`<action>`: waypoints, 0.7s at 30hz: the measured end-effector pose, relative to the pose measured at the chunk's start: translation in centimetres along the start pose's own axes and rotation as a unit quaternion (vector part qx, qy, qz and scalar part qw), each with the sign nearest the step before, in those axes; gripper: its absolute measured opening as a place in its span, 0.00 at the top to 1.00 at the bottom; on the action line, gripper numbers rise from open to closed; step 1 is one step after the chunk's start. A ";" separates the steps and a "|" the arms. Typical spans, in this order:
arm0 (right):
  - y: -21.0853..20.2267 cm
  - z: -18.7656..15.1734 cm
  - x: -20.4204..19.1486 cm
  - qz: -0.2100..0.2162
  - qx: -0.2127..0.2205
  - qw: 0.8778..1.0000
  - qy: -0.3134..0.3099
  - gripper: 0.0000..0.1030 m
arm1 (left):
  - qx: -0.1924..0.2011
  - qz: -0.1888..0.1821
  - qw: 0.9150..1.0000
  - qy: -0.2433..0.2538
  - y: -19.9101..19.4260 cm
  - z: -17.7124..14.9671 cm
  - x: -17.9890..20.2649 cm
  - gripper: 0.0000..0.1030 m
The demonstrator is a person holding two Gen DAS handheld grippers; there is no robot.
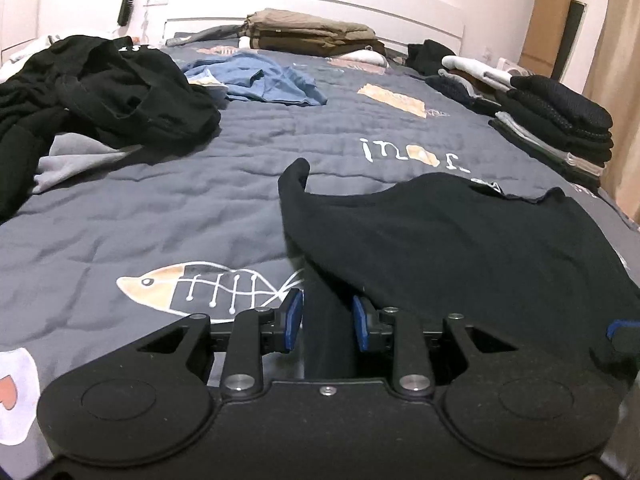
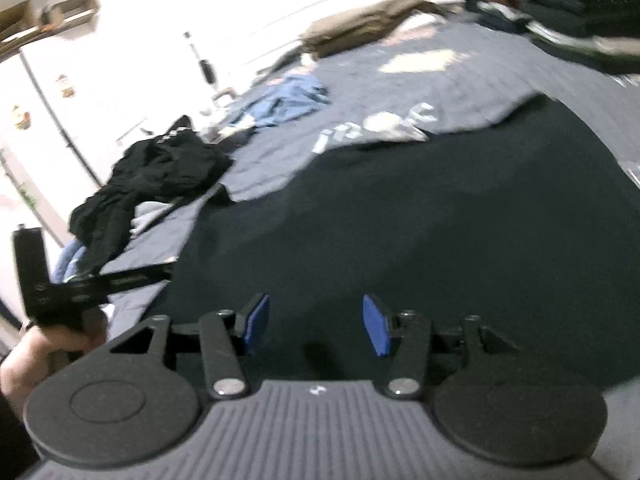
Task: Fold clothes
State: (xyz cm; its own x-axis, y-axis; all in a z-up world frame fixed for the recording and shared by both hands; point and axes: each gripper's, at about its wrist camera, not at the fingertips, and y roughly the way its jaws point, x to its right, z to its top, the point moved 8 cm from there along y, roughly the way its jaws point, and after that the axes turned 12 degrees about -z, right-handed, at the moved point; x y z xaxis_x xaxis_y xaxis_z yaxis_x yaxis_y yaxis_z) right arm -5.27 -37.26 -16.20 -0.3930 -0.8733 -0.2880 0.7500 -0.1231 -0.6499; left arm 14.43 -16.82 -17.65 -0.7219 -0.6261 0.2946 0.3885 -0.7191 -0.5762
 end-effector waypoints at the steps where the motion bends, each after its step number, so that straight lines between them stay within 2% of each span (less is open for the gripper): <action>1: 0.3 0.5 -0.6 0.008 0.002 1.000 -0.007 0.47 | -0.001 -0.008 1.000 -0.004 0.1 0.0 0.1 0.90; 4: 1.8 2.2 -2.7 0.025 0.000 0.999 -0.035 0.46 | 0.004 -0.018 1.000 -0.010 -0.3 0.1 0.0 0.98; 13: 8.7 6.9 -10.1 0.066 -0.023 0.988 -0.136 0.44 | 0.030 -0.037 0.999 -0.008 -3.0 1.4 -1.2 0.98; 15: 10.3 7.1 -11.7 0.067 -0.031 0.985 -0.155 0.44 | 0.019 -0.035 0.999 -0.024 -3.2 1.3 -1.7 0.98; 19: 13.1 7.1 -13.7 0.036 -0.023 0.979 -0.198 0.44 | -0.010 -0.050 0.997 -0.052 -2.8 0.4 -2.5 0.98; 21: 14.6 6.9 -14.5 0.046 -0.049 0.976 -0.208 0.44 | -0.014 -0.054 0.997 -0.057 -2.5 0.2 -2.6 0.98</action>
State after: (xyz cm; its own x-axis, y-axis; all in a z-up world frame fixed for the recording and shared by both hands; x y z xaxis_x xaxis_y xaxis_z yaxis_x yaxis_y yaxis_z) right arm 15.03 -29.68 -16.71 -0.0609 -0.9968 -0.0511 0.7093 -0.0072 -0.7049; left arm 15.43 -13.50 -16.84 -0.6886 -0.5769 0.4392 0.2944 -0.7760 -0.5578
